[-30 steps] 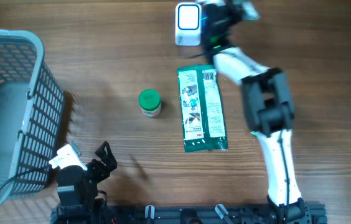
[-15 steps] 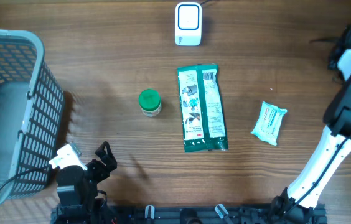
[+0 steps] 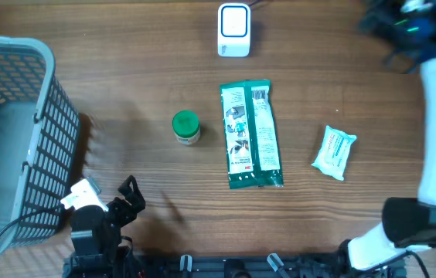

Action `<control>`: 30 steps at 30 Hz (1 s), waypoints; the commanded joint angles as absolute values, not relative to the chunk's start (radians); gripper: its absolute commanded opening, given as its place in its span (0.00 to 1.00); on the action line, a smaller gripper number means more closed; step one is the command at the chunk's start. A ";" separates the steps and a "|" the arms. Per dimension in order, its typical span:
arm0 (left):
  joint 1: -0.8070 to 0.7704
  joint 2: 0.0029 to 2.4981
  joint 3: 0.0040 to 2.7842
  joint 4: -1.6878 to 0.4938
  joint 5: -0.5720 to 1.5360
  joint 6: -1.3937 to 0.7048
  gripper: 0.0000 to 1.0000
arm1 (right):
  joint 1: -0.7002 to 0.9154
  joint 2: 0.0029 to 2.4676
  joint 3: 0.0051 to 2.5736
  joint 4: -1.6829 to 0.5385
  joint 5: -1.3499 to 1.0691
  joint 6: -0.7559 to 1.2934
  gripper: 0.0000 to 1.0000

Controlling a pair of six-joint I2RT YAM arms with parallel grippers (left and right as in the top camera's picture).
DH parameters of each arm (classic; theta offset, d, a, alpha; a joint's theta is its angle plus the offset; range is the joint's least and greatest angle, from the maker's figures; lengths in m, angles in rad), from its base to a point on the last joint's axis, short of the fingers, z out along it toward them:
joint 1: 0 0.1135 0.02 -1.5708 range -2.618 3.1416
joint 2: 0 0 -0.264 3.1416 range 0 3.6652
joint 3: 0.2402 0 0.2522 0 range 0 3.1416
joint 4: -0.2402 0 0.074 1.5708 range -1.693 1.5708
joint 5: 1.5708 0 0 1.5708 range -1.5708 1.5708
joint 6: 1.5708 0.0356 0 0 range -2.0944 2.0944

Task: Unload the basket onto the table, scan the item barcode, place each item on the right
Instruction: 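Carry the medicine box to the right edge and release it, then reach the right gripper to the mint-green wipes packet and grasp it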

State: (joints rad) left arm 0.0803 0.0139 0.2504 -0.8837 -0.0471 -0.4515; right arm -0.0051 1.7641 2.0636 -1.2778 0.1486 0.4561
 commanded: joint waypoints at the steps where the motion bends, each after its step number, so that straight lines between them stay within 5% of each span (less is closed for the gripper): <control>1: 0.076 0.007 0.247 -0.884 -0.050 -0.457 1.00 | 0.116 1.798 1.989 -1.432 0.270 0.761 1.00; 13: 0.076 0.007 0.247 -0.884 -0.050 -0.457 1.00 | 0.354 1.800 1.277 -1.317 0.369 1.188 0.98; 23: 0.076 0.007 0.247 -0.884 -0.050 -0.457 1.00 | 0.299 1.876 1.089 -0.995 0.532 1.094 0.87; 25: 0.076 0.007 0.247 -0.884 -0.050 -0.457 1.00 | 0.255 1.897 1.088 -0.952 0.518 1.018 0.66; 26: 0.076 0.007 0.247 -0.884 -0.050 -0.457 1.00 | 0.233 1.915 1.087 -0.926 0.499 0.969 0.38; 27: 0.076 0.007 0.247 -0.884 -0.050 -0.457 1.00 | 0.216 1.937 1.086 -0.907 0.486 0.930 0.23; 29: 0.076 0.007 0.247 -0.884 -0.050 -0.457 1.00 | 0.186 1.993 1.086 -0.870 0.413 0.840 0.05; 30: 0.076 0.007 0.247 -0.884 -0.050 -0.457 1.00 | 0.178 2.012 1.086 -0.844 0.337 0.791 0.05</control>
State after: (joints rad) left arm 0.0803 0.0139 0.2504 -0.8837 -0.0475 -0.4515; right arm 0.2096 1.9038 1.1053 -0.9112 0.5121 0.9463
